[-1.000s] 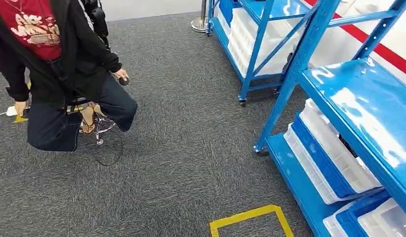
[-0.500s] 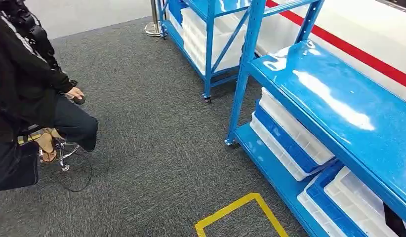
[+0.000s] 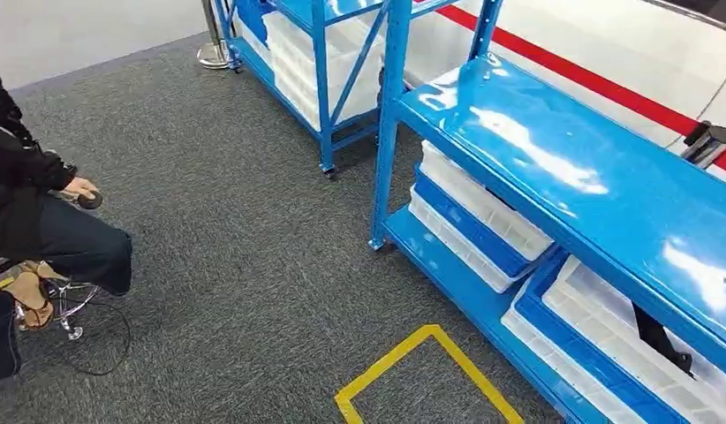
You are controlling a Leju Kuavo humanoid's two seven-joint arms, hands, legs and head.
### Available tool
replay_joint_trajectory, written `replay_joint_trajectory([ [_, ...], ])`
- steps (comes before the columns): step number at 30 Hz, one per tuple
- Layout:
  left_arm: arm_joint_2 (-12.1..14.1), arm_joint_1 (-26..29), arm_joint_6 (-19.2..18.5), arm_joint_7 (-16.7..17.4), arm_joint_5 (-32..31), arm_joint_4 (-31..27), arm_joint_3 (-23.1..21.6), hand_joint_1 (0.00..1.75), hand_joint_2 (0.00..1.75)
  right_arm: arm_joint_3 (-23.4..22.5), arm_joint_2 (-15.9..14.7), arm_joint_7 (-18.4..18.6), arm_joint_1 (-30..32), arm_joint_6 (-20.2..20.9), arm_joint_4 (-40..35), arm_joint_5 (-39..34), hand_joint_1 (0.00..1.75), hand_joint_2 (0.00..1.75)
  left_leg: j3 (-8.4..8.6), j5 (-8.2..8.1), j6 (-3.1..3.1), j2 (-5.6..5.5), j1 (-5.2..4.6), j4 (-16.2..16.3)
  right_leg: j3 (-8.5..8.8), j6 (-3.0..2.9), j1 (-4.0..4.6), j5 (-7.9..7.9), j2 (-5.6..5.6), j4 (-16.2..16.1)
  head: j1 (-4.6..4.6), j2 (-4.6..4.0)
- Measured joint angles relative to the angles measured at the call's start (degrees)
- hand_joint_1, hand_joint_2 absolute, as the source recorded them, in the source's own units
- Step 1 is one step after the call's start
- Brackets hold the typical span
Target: Take the parts from the cabinet and place them on the table.
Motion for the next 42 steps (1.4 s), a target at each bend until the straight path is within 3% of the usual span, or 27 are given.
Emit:
replay_joint_trajectory([
  [1, -0.04, 0.09, 0.0, -0.02, 0.04, 0.0, 0.09, 0.0, 0.0, 0.02, 0.0, 0.09, -0.22, 0.0, 0.0, 0.11, 0.0, 0.0, 0.18, -0.48, -0.65, 0.62, -0.26, 0.05, 0.05, -0.42, 0.75, 0.65, -0.56, 0.06, -0.02, 0.0],
  [2, -0.04, 0.0, 0.0, -0.02, 0.07, -0.02, 0.24, 0.0, 0.0, 0.02, -0.04, 0.11, -0.21, 0.0, 0.0, 0.22, 0.0, 0.0, 0.57, -0.6, -0.97, 1.13, -0.29, 0.05, -0.4, -1.17, 0.49, 0.72, 0.54, 0.17, -0.31, 0.0],
  [5, -0.22, -0.4, -0.07, -0.15, 0.28, -0.02, 0.3, 0.0, 0.0, 0.02, -0.44, 0.11, -0.16, 0.0, 0.0, 0.39, 0.0, 0.0, 1.33, -0.94, -1.97, 2.68, 0.21, -0.13, -0.31, -2.27, 0.46, 0.91, 2.37, -0.07, -0.11, 0.0],
  [6, -0.24, -0.41, -0.07, -0.24, 0.28, -0.02, 0.31, 0.0, 0.0, 0.02, -0.44, 0.11, -0.18, 0.0, 0.0, 0.48, 0.0, 0.0, 1.11, -1.24, -2.35, 1.21, 0.57, 0.29, 0.39, -2.61, -0.42, 1.1, 2.76, -0.12, -0.15, 0.0],
  [7, -0.17, -0.41, -0.13, -0.42, 0.28, -0.02, 0.44, 0.0, 0.0, 0.0, -0.5, 0.11, -0.17, 0.0, 0.0, 0.61, 0.0, 0.0, 0.51, -2.88, -2.51, -2.22, 0.65, 2.1, 0.24, -2.86, -0.25, 1.17, 3.39, -0.11, -0.35, 0.0],
  [8, -0.17, -0.27, -0.46, -0.76, 0.44, -0.02, 0.61, 0.0, 0.0, 0.0, -0.68, 0.09, -0.21, 0.0, 0.0, 0.66, 0.0, 0.0, -1.15, -5.57, -2.52, -4.18, 0.73, 5.95, 0.17, -3.44, -0.15, 1.34, 4.0, -0.09, -0.39, 0.0],
  [10, -0.17, -0.1, -0.61, -0.98, 0.61, -0.02, 0.85, 0.0, 0.0, 0.0, -0.61, -0.02, -0.29, 0.0, 0.0, 0.7, 0.0, 0.0, -5.39, -9.67, -2.6, -5.29, 0.73, 14.79, 0.04, -3.46, 0.1, 1.35, 5.52, -0.05, -0.37, 0.0],
  [11, -0.17, -0.04, -0.61, -1.03, 0.7, -0.02, 0.94, 0.0, 0.0, 0.0, -0.61, -0.04, -0.2, 0.0, 0.0, 0.7, 0.0, 0.0, -7.13, -10.34, -2.58, -5.38, 0.73, 17.95, 0.06, -3.46, 0.25, 1.35, 6.28, -0.04, -0.35, 0.0],
  [13, -0.17, 0.0, -0.66, -1.09, 0.92, -0.02, 1.16, 0.0, 0.0, 0.0, -0.63, -0.04, 0.0, 0.0, 0.0, 0.68, 0.0, 0.0, -7.19, -7.84, -2.34, -5.44, 0.74, 16.74, 0.22, -3.45, 0.29, 1.34, 7.74, 0.01, -0.37, 0.0],
  [15, -0.15, -0.02, -0.99, -1.38, 0.94, -0.02, 1.29, 0.0, 0.0, 0.0, -0.66, -0.09, -0.01, 0.0, 0.0, 0.68, 0.0, 0.0, -3.51, -2.51, -2.02, -6.03, 0.79, 8.22, 0.5, -3.41, 0.28, 1.33, 9.33, 0.03, -0.37, 0.0],
  [16, -0.11, -0.02, -1.01, -1.62, 0.96, -0.02, 1.31, 0.0, 0.0, 0.0, -0.61, -0.11, -0.05, 0.0, 0.0, 0.68, 0.0, 0.0, -1.05, 0.1, -1.81, -8.46, 0.93, 2.71, 0.5, -3.39, 0.25, 1.32, 10.11, 0.05, -0.35, 0.0],
  [17, -0.02, -0.02, -1.01, -1.73, 1.03, -0.02, 1.33, 0.0, 0.0, 0.0, -0.59, -0.13, -0.13, 0.0, 0.0, 0.66, 0.0, 0.0, -0.5, -0.42, -1.79, -11.17, 1.07, 1.05, 0.28, -3.13, 0.71, 1.23, 10.61, 0.36, -0.35, 0.0],
  [18, -0.06, -0.03, -1.01, -1.86, 1.01, -0.02, 1.33, 0.0, 0.0, 0.0, -0.63, -0.2, -0.15, -0.09, 0.0, 0.59, 0.0, 0.0, -0.61, -0.18, -1.62, -9.85, 0.88, 0.93, -0.14, -2.84, 0.75, 1.37, 11.17, 0.31, -0.26, 0.0],
  [21, -0.2, -0.22, -1.09, -2.1, 0.94, -0.05, 1.36, 0.0, 0.0, -0.2, -0.66, -0.26, 0.1, -0.2, 0.0, 0.31, 0.0, 0.0, -0.42, 0.07, -0.51, -8.23, 0.18, 0.52, -1.18, -1.43, 0.54, 1.7, 12.84, -0.15, -0.28, 0.0],
  [23, -0.26, -0.27, -1.25, -2.25, 0.87, -0.05, 1.36, 0.0, 0.0, -0.35, -0.74, -0.31, 0.08, -0.24, 0.0, -0.02, 0.0, 0.0, -0.19, 0.57, 0.49, -6.81, 0.39, -0.24, -2.2, -1.57, 0.6, 0.12, 8.05, 2.72, -0.2, 0.0],
  [24, -0.24, -0.18, -1.49, -2.38, 0.81, -0.07, 1.36, 0.0, 0.0, -0.5, -0.7, -0.44, -0.08, -0.24, 0.0, -0.22, 0.0, 0.0, -0.23, 0.55, 0.74, -5.8, 0.34, -0.23, -4.58, -1.9, 0.57, -2.36, 6.49, 7.16, 0.04, 0.0],
  [26, -0.24, -0.08, -1.64, -2.47, 0.74, -0.07, 1.36, 0.0, 0.0, -0.74, -0.79, -0.44, -0.18, -0.24, 0.0, -0.33, 0.0, 0.0, -0.38, 0.47, 0.84, -3.97, 0.25, -0.21, -9.2, -1.89, 0.53, -6.04, 5.92, 16.49, -0.02, 0.0],
  [27, -0.24, -0.09, -1.68, -2.6, 0.7, -0.07, 1.36, 0.0, 0.0, -1.03, -0.87, -0.44, -0.13, -0.24, 0.0, -0.41, 0.0, 0.0, -0.4, 0.46, 0.83, -3.24, 0.24, -0.2, -10.21, -1.51, 0.46, -6.37, 5.88, 18.76, -0.02, 0.0],
  [29, -0.3, -0.13, -1.82, -2.69, 0.59, -0.07, 1.33, 0.0, 0.0, -1.42, -0.94, -0.44, 0.19, -0.24, 0.0, -0.59, 0.0, 0.0, -0.33, 0.34, 0.65, -1.88, 0.27, -0.18, -7.7, -0.24, 0.3, -4.32, 5.48, 14.37, 0.02, 0.0],
  [30, -0.44, -0.14, -1.84, -2.71, 0.59, -0.07, 1.36, 0.0, 0.0, -1.49, -1.05, -0.44, 0.19, -0.24, 0.0, -0.61, 0.0, 0.0, -0.2, 0.25, 0.52, -1.22, 0.27, -0.16, -4.84, 0.38, 0.16, -2.42, 4.82, 9.06, 0.02, 0.0],
  [31, -0.52, -0.15, -1.84, -2.73, 0.59, -0.07, 1.36, 0.0, 0.0, -1.53, -1.12, -0.44, 0.09, -0.26, 0.0, -0.61, 0.0, 0.0, 0.0, 0.1, 0.28, -0.58, 0.25, -0.13, -1.47, 0.76, 0.0, -0.59, 2.9, 2.97, 0.02, 0.0],
  [32, -0.44, -0.17, -1.84, -2.75, 0.59, -0.13, 1.33, 0.0, 0.0, -1.53, -1.05, -0.46, -0.07, -0.26, 0.0, -0.61, 0.0, 0.0, 0.3, -0.15, -0.1, -0.12, -0.16, -0.07, -0.12, 0.1, 0.1, 0.24, -0.48, 0.08, 0.07, 0.0],
  [36, -0.48, -0.53, -2.14, -2.82, 0.57, -0.15, 1.33, 0.0, 0.0, -1.95, -1.07, -0.63, -0.12, -0.35, 0.0, -0.87, 0.0, 0.0, 1.5, -0.89, -1.7, 2.46, -0.03, -0.27, -0.51, -2.02, 0.75, 0.75, 1.92, 0.06, -0.17, 0.0],
  [37, -0.48, -0.57, -2.21, -2.82, 0.59, -0.15, 1.36, 0.0, 0.0, -2.05, -1.05, -0.7, -0.18, -0.37, 0.0, -0.9, 0.0, 0.0, 1.48, -1.31, -2.15, 1.95, 0.45, 0.16, 0.32, -2.69, -0.42, 1.12, 2.84, -0.24, -0.13, 0.0],
  [38, -0.44, -0.56, -2.32, -2.82, 0.59, -0.15, 1.33, 0.0, 1.75, -2.12, -0.92, -0.81, -0.16, -0.44, 0.0, -0.92, 0.0, 0.0, 0.76, -3.19, -2.4, -1.55, 0.56, 2.29, 0.22, -3.01, -0.28, 1.17, 3.45, -0.23, -0.35, 0.0],
  [40, -0.41, -0.32, -2.41, -2.82, 0.59, -0.15, 1.33, 0.0, 1.75, -2.32, -1.03, -0.94, -0.27, -0.46, 0.0, -0.81, 0.0, 0.0, -3.01, -8.13, -2.67, -4.77, 0.73, 10.74, 0.05, -3.65, -0.1, 1.47, 4.81, -0.18, -0.46, 0.0],
  [42, -0.41, -0.15, -2.43, -2.8, 0.61, -0.15, 1.33, 0.0, 1.75, -2.47, -0.94, -0.98, -0.17, -0.46, 0.0, -0.76, 0.0, 0.0, -6.68, -10.13, -2.82, -5.35, 0.73, 17.6, 0.01, -3.66, 0.19, 1.47, 6.46, -0.13, -0.46, 0.0],
])
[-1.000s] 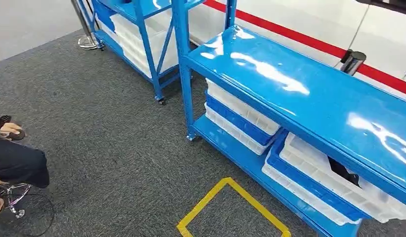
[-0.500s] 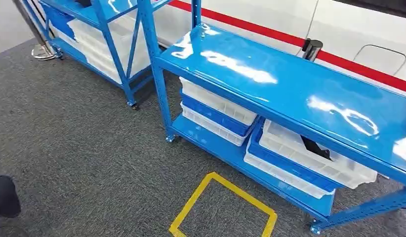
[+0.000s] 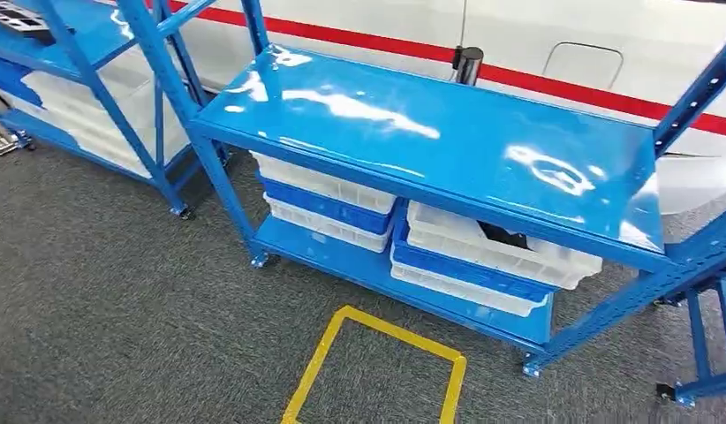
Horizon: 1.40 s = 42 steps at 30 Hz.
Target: Take the parts from the cabinet and place them on the table.
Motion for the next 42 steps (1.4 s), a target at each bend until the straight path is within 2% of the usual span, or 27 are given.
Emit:
replay_joint_trajectory([
  [2, 0.04, 0.07, 0.02, 0.07, 0.09, 0.0, 0.02, 0.0, 1.75, -0.11, 0.0, 0.0, 0.18, 0.0, 0.0, 0.04, 0.0, 0.0, 0.82, 3.9, 0.18, -0.11, 0.01, -3.47, 0.2, 0.02, 0.06, -0.01, 1.72, 0.1, 0.0, 0.0],
  [3, 0.07, 0.04, 0.04, 0.11, 0.09, 0.0, 0.02, 0.0, 1.75, -0.15, 0.0, 0.0, 0.14, 0.0, 0.0, 0.2, 0.0, 0.0, 3.24, 7.56, 0.34, -0.5, 0.08, -9.22, 0.3, 0.04, 0.05, -0.03, 2.74, 0.2, 0.0, 0.0],
  [4, 0.13, 0.0, 0.04, 0.15, 0.09, 0.0, 0.02, 0.0, 1.75, -0.2, 0.0, 0.02, 0.05, 0.0, 0.0, 0.35, 0.0, 0.0, 5.7, 10.41, 0.58, -2.25, 0.24, -14.87, 0.28, 0.07, 0.05, -0.04, 3.64, 0.32, 0.02, 0.0],
  [5, 0.26, -0.04, 0.07, 0.22, 0.07, 0.0, 0.0, 0.0, 1.75, -0.24, 0.02, 0.04, -0.06, 0.0, 0.0, 0.35, 0.0, 0.0, 6.37, 9.59, 0.67, -4.42, 0.28, -16.58, 0.01, 0.29, 0.54, -0.11, 4.1, 0.53, 0.02, 0.0],
  [9, 0.29, -0.22, 0.11, 0.28, 0.13, -0.02, 0.02, 0.0, 1.75, -0.37, 0.0, 0.13, 0.13, 0.0, 0.0, 0.42, 0.0, 0.0, 6.33, 10.06, 1.82, -2.28, -0.61, -16.9, -1.49, 1.77, 0.17, 0.43, 5.96, 0.09, 0.02, 0.0],
  [10, 0.17, -0.21, 0.11, 0.28, 0.13, -0.02, 0.02, 0.0, 1.75, -0.44, -0.17, 0.15, 0.17, 0.0, 0.0, 0.42, 0.0, 0.0, 6.48, 10.67, 2.44, -1.47, -0.09, -17.8, -1.32, 2.22, 0.82, 0.35, 6.33, 0.32, 0.09, 0.0],
  [12, 0.17, -0.3, 0.11, 0.28, 0.13, -0.04, 0.02, 0.0, 1.75, -0.44, -0.02, 0.17, 0.15, 0.0, 0.0, 0.42, 0.0, 0.0, 6.59, 11.04, 3.27, -0.32, -0.17, -18.38, -3.32, 1.68, 0.78, -2.15, 1.47, 4.37, 0.33, 0.0],
  [13, 0.2, -0.21, 0.11, 0.28, 0.13, -0.04, 0.02, 0.0, 1.75, -0.44, -0.02, 0.18, -0.02, 0.0, 0.0, 0.42, 0.0, 0.0, 6.49, 11.06, 3.33, 0.52, -0.24, -18.38, -5.7, 1.39, 0.6, -4.46, 0.19, 8.91, 0.52, 0.0],
  [15, 0.2, -0.05, 0.11, 0.28, 0.13, -0.04, 0.02, 0.0, 1.75, -0.44, -0.09, 0.2, -0.05, 0.0, 0.0, 0.42, 0.0, 0.0, 6.34, 11.02, 3.36, 2.21, -0.32, -18.36, -9.9, 1.53, 0.43, -7.8, -0.47, 17.8, 0.48, 0.0],
  [16, 0.22, -0.06, 0.11, 0.35, 0.11, -0.04, 0.02, 0.0, 1.75, -0.44, -0.09, 0.22, 0.06, 0.0, 0.0, 0.42, 0.0, 0.0, 6.33, 11.0, 3.32, 2.94, -0.3, -18.36, -10.47, 2.07, 0.22, -7.91, -0.63, 19.21, 0.5, 0.0],
  [18, 0.18, -0.1, 0.09, 0.37, -0.06, -0.02, 0.02, 0.0, 1.75, -0.5, -0.2, 0.42, 0.27, 0.0, 0.0, 0.35, 0.0, 0.0, 6.46, 10.86, 3.03, 4.24, -0.08, -18.32, -7.04, 3.7, -0.38, -5.27, -1.27, 13.14, 0.5, 0.0],
  [20, 0.11, -0.13, 0.07, 0.39, -0.28, -0.04, 0.02, 0.0, 1.75, -0.59, -0.33, 0.44, 0.18, 0.0, 0.0, 0.31, 0.0, 0.0, 6.94, 10.5, 2.35, 5.46, 0.13, -18.13, -0.54, 5.02, -0.84, -1.81, -4.62, 1.86, 0.55, 0.0],
  [21, 0.33, -0.12, 0.05, 0.39, -0.43, -0.09, 0.02, 0.0, 1.75, -0.59, -0.16, 0.44, -0.08, 0.0, 0.0, 0.22, 0.0, 0.0, 7.0, 10.02, 1.66, 6.01, -0.52, -17.74, 0.17, 4.59, -0.49, -1.16, -6.89, 0.01, 0.76, 0.0],
  [22, 0.31, -0.08, -0.04, 0.48, -0.66, -0.04, 0.02, 0.0, 1.75, -0.63, -0.18, 0.42, -0.22, 0.0, -0.02, 0.13, 0.0, 0.0, 7.28, 9.81, 1.27, 6.45, -0.51, -17.8, 0.38, 3.69, -0.36, -0.74, -5.89, 0.1, 0.64, 0.0],
  [25, 0.42, -0.59, -0.26, 0.59, -0.7, -0.04, -0.02, 0.0, 1.75, -1.12, -0.22, 0.37, 0.17, -0.07, 0.0, 0.17, 0.0, 0.0, 8.27, 9.49, 0.21, 8.31, -0.18, -18.14, -0.3, 2.14, -0.18, -0.91, -3.9, 0.25, 0.15, 0.0],
  [26, 0.42, -0.62, -0.26, 0.59, -0.72, -0.04, -0.02, 0.0, 1.75, -1.31, -0.24, 0.35, 0.15, -0.11, 0.0, 0.33, 0.0, 0.0, 8.11, 8.82, -0.39, 5.84, 0.31, -17.48, 0.28, 1.67, -1.29, -0.67, -3.17, 0.16, 0.04, 0.0],
  [27, 0.53, -0.59, -0.26, 0.59, -0.72, -0.04, -0.02, 0.0, 1.75, -1.44, -0.22, 0.33, 0.16, -0.15, 0.0, 0.48, 0.0, 0.0, 7.16, 6.79, -0.45, 2.62, 0.37, -15.26, 0.19, 1.26, -1.11, -0.5, -2.64, 0.18, -0.07, 0.0],
  [28, 0.63, -0.42, -0.26, 0.59, -0.72, -0.04, -0.02, 0.0, 1.75, -1.55, -0.18, 0.24, 0.06, -0.26, 0.0, 0.61, 0.0, 0.0, 5.49, 4.16, -0.41, 1.01, 0.36, -11.31, 0.1, 0.84, -0.99, -0.42, -2.02, 0.19, -0.11, 0.0],
  [29, 0.68, -0.21, -0.26, 0.57, -0.74, -0.04, -0.02, 0.0, 0.0, -1.6, -0.11, 0.11, -0.03, -0.28, 0.0, 0.77, 0.0, 0.0, 3.15, 1.68, -0.44, 0.25, 0.35, -6.26, 0.01, 0.65, -0.71, -0.37, -1.26, 0.21, -0.09, 0.0],
  [30, 0.72, -0.07, -0.26, 0.55, -0.74, -0.04, -0.02, 0.0, 0.0, -1.66, 0.0, -0.02, -0.02, -0.37, 0.0, 0.85, 0.0, 0.0, 0.95, 0.14, -0.39, 0.03, 0.36, -1.9, -0.03, 0.65, -0.5, -0.38, -0.39, 0.25, -0.09, 0.0],
  [32, 0.81, 0.07, -0.26, 0.5, -0.77, -0.04, 0.0, 0.0, 0.0, -1.86, -0.02, -0.02, 0.15, -0.7, 0.0, 1.38, 0.0, 0.0, -0.39, 1.53, -0.13, -0.04, 0.36, -0.53, 0.13, 0.59, -0.24, -0.42, 0.59, 0.29, -0.09, 0.0],
  [35, 1.03, -0.04, -0.26, 0.46, -0.96, -0.04, 0.0, 0.0, 0.0, -2.2, -0.07, -0.07, 0.22, -1.07, 0.0, 1.51, 0.0, 0.0, 4.81, 9.83, 0.53, -0.45, 0.37, -13.56, 0.61, 0.57, -0.2, -0.53, 1.96, 0.3, -0.09, 0.0],
  [36, 1.07, -0.08, -0.26, 0.48, -1.01, -0.04, -0.02, 0.0, 0.0, -2.38, -0.07, -0.09, 0.17, -1.07, 0.0, 1.51, 0.0, 0.0, 5.76, 10.1, 0.8, -1.52, 0.35, -16.26, 0.43, 0.67, -0.02, -0.59, 2.15, 0.39, -0.09, 0.0],
  [37, 1.11, -0.19, -0.26, 0.52, -1.23, -0.04, -0.02, 0.0, 0.0, -2.49, -0.09, -0.11, 0.09, -1.11, -0.02, 1.51, 0.0, 0.0, 5.58, 10.2, 0.83, -1.38, 0.15, -16.75, 0.12, 1.02, 0.59, -0.76, 2.35, 0.53, 0.02, 0.0],
  [39, 0.96, -0.24, -0.28, 0.68, -1.31, -0.04, -0.02, 0.0, 0.0, -2.89, -0.37, -0.11, 0.19, -1.27, 0.0, 1.49, 0.0, 0.0, 5.53, 10.4, 0.53, -1.2, -0.06, -16.97, -0.45, 0.83, 1.08, -1.06, 2.31, 0.6, 0.07, 0.0],
  [40, 1.01, -0.21, -0.28, 0.79, -1.31, -0.04, -0.02, 0.0, 0.0, -3.02, -0.37, -0.11, 0.17, -1.31, 0.0, 1.51, 0.0, 1.75, 5.52, 10.43, 0.8, -1.22, -0.5, -16.95, -0.49, 1.07, 0.77, -0.99, 2.24, 0.56, 0.04, 0.0],
  [42, 1.2, -0.2, -0.28, 0.92, -1.36, -0.04, -0.02, 0.0, 0.0, -3.1, -0.28, -0.11, 0.13, -1.38, 0.0, 1.53, 0.0, 1.75, 5.51, 10.5, 1.25, -1.22, -0.85, -16.94, -0.48, 1.24, 0.5, -0.88, 2.24, 0.47, 0.02, 0.0],
])
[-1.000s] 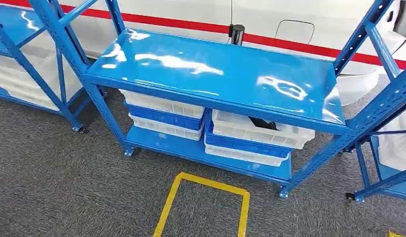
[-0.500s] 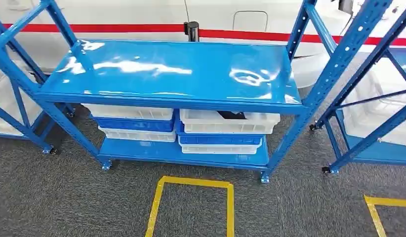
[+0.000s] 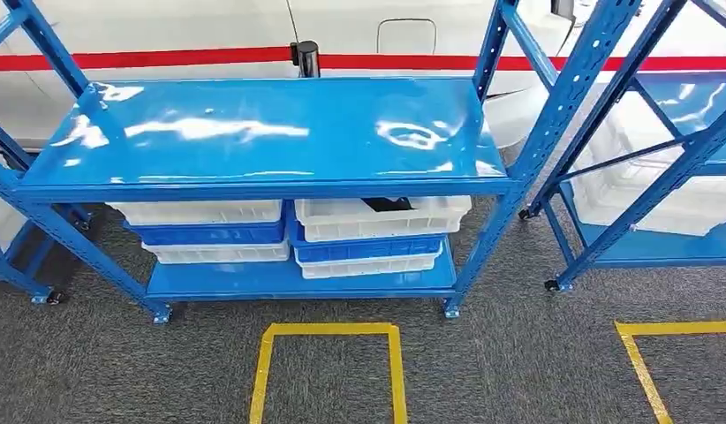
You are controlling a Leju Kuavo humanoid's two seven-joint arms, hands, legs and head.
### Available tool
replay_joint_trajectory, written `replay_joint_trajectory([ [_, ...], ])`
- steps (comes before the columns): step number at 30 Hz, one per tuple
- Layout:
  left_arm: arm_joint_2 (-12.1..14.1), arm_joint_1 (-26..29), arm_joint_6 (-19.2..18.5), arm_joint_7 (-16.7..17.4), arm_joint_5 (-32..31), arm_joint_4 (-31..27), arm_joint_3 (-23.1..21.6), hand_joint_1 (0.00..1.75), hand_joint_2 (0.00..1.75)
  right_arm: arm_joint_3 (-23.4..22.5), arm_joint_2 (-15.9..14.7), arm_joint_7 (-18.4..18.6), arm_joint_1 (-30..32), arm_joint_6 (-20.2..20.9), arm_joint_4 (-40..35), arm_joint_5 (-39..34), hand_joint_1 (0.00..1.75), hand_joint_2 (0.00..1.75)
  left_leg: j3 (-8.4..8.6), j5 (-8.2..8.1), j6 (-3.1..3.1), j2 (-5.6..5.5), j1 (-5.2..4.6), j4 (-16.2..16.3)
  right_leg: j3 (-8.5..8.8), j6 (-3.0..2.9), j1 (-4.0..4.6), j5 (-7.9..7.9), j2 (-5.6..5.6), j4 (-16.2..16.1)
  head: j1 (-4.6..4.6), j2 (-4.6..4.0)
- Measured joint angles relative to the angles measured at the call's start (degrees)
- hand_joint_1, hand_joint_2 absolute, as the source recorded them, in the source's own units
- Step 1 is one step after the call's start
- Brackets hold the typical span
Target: Take the parts from the cabinet and place them on the table.
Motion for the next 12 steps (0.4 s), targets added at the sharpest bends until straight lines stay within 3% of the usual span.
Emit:
replay_joint_trajectory([
  [7, 0.07, -0.03, -0.13, 0.07, -0.22, 0.0, 0.0, 0.0, 0.0, -0.26, -0.07, 0.04, 0.01, -0.24, 0.0, 0.07, 0.0, 1.75, -0.12, 0.05, 0.48, 0.0, -0.26, 0.06, 0.07, 0.44, -0.29, 0.27, 0.01, -0.31, -0.02, 0.0],
  [8, 0.09, -0.03, -0.13, 0.07, -0.22, 0.0, -0.02, 0.0, 1.75, -0.31, -0.05, -0.02, 0.01, -0.24, 0.0, 0.07, 0.0, 1.75, -0.13, 0.05, 0.48, 0.0, -0.28, 0.07, 0.08, 0.45, -0.31, 0.28, 0.01, -0.32, -0.02, 0.0],
  [12, 0.13, -0.03, -0.15, 0.07, -0.22, 0.0, 0.0, 0.0, 1.75, -0.46, -0.04, -0.55, 0.06, -0.35, 0.0, 0.0, 0.0, 1.75, -0.17, 0.07, 0.5, 0.01, -0.25, 0.09, 0.36, 0.58, -0.33, 0.37, 0.01, -0.32, -0.02, 0.0],
])
